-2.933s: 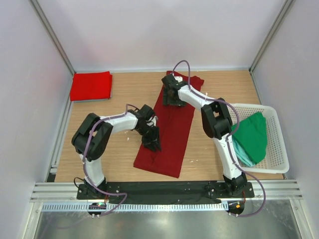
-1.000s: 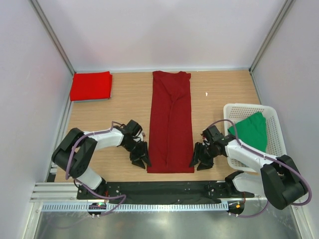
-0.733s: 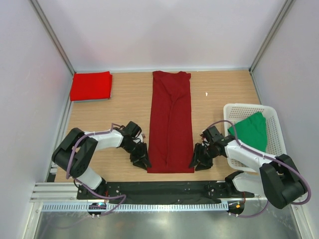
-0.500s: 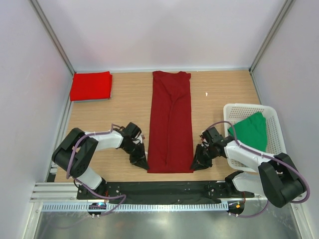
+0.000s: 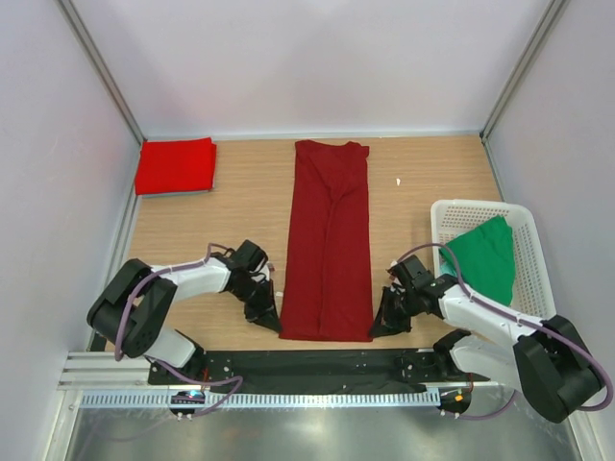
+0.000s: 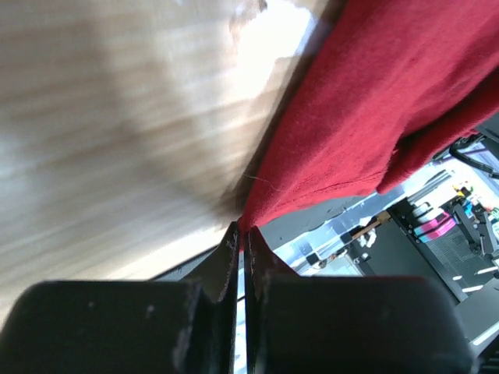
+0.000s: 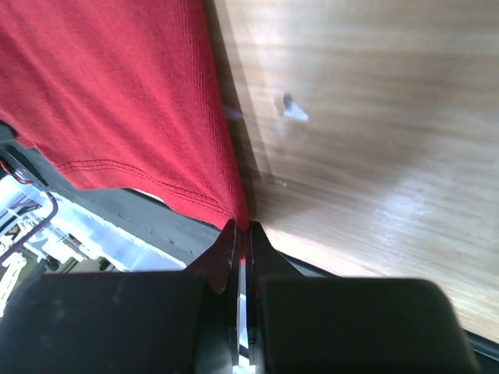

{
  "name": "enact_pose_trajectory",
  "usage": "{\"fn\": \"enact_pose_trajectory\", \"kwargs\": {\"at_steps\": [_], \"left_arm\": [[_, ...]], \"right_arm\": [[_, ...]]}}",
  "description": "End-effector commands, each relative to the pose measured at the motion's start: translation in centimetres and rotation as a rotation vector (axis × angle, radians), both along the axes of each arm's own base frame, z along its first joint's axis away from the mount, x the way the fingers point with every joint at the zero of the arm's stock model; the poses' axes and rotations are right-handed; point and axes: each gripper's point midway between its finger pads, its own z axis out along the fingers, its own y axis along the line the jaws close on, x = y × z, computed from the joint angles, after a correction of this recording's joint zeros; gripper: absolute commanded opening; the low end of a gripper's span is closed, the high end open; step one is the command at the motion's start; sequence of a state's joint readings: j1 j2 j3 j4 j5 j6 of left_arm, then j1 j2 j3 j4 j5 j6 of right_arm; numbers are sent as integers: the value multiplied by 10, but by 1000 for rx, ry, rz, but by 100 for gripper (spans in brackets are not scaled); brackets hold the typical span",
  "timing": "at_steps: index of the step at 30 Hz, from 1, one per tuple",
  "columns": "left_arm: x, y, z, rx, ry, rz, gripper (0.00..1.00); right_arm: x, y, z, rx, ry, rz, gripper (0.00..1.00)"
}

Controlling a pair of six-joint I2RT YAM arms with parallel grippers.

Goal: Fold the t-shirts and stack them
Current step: Fold the tshirt

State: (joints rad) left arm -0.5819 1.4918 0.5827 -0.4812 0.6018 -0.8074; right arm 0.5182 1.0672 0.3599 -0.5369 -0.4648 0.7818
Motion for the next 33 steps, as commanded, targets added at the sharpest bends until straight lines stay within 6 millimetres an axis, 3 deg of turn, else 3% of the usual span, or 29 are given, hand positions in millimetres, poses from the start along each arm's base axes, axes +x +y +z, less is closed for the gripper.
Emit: {"fn": "enact_pose_trajectory", "kwargs": {"at_steps": [1,6,7,9,10,12,13,15,16,17,18,19,21,22,24,25,27,33], "left_arm": [[-6,3,11,-8,7,-16,0],[8,-14,41,-80,-17,-13,0],[23,-23,56,-106,-55,-8,0],[49,-25,69,-99,-119,14,0],[62,-25,75,-101,-137,33,0],[104,-34,93,-140,-188,97,0],[135,-33,102,-175,-234,158,0],[184,-38,115,-224,-254,229,0],[202,-40,120,-236,-277,243,0],[217,-42,121,-244,-277,252,0],[245,-43,128,-263,-298,276,0],[258,-43,127,-263,-298,288,0],[289,-42,128,-278,-311,314,0],[297,-41,126,-279,-309,321,0],[316,-40,121,-292,-294,335,0],[321,-39,119,-295,-292,340,0],[332,-38,114,-298,-289,349,0],[340,-42,102,-310,-265,354,0]], "right_arm": [[-13,1,1,7,48,-12,1],[10,11,26,38,-44,-26,1],[27,17,40,45,-92,-36,1],[51,11,45,4,-107,-55,1],[74,15,61,14,-152,-66,1],[109,5,62,-2,-163,-95,1],[137,7,80,16,-215,-106,1],[167,1,86,5,-224,-92,1],[196,4,93,2,-240,-88,1],[211,3,93,-2,-236,-91,1],[224,6,96,11,-244,-82,1],[252,6,99,9,-253,-94,1],[273,4,100,-6,-253,-93,1],[294,3,111,-2,-286,-103,1],[306,2,96,-12,-236,-101,1],[318,1,103,-8,-258,-108,1],[325,-3,97,-11,-240,-120,1],[336,-5,93,1,-236,-129,1]]}}
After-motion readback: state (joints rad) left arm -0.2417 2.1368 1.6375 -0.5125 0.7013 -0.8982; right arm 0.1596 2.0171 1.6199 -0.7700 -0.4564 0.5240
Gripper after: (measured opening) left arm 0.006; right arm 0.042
